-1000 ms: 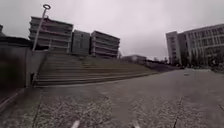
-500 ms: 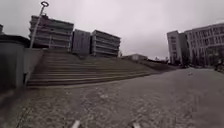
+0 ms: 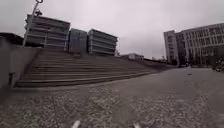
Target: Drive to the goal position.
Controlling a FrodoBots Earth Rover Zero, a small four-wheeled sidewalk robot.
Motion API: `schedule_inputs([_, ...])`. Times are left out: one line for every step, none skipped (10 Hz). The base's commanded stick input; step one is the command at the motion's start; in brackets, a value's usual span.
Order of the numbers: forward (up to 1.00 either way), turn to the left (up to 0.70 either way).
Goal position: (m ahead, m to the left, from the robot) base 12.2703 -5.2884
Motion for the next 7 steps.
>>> schedule_inputs([0.70, -0.35])
schedule_inputs([0.70, -0.35])
schedule_inputs([0.70, -0.35])
schedule_inputs([0.70, -0.35])
schedule_inputs([0.70, -0.35])
schedule_inputs([0.70, -0.35])
schedule_inputs([0.70, -0.35])
